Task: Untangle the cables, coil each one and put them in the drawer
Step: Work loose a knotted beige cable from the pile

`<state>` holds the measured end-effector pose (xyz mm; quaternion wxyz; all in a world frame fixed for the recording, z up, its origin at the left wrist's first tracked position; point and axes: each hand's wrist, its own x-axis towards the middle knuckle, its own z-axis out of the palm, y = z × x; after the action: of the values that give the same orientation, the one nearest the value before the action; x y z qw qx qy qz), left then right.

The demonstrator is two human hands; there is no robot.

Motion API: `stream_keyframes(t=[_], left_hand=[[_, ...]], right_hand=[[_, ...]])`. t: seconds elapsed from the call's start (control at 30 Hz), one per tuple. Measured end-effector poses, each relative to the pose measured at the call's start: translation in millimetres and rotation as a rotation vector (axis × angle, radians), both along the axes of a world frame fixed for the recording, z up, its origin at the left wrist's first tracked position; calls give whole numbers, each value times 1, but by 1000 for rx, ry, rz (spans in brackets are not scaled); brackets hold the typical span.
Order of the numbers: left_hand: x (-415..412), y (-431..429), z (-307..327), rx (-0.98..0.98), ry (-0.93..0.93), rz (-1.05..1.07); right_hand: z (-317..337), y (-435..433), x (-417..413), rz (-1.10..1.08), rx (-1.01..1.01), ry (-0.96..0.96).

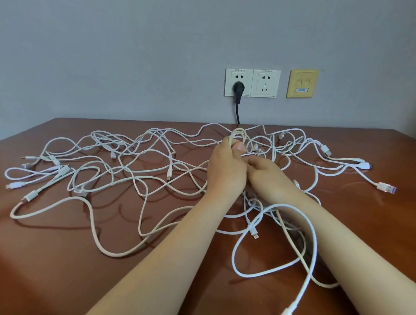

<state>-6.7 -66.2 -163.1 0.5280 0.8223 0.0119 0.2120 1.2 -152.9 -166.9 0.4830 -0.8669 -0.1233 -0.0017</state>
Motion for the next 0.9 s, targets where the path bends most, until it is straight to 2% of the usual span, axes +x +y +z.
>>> stream_keyframes(t=[0.07,0.2,0.37,0.43,0.6,0.67,0.8,0.9], left_hand=[[0,-1,1,-100,36,-19],[1,1,7,-437,126,-90],[5,7,15,-1016,211,-156],[6,11,16,-1129,233,-173],[11,30,20,-1145,185,-127],[15,39,19,-1104,153,-50],[18,48,17,-955,257,18],[17,43,16,-749,294,16]], right_hand=[[-1,0,0,-17,-33,-21],[-2,-1,-2,-76,-14,-52],[1,-1,-4,-57,-110,-105],[3,-2,-6,-19,-111,-87],[4,-2,-12,55,-420,-135],[5,-3,-13,63,-474,-159],[10,-8,-11,158,-254,-197],[10,-12,-8,245,-236,-259]])
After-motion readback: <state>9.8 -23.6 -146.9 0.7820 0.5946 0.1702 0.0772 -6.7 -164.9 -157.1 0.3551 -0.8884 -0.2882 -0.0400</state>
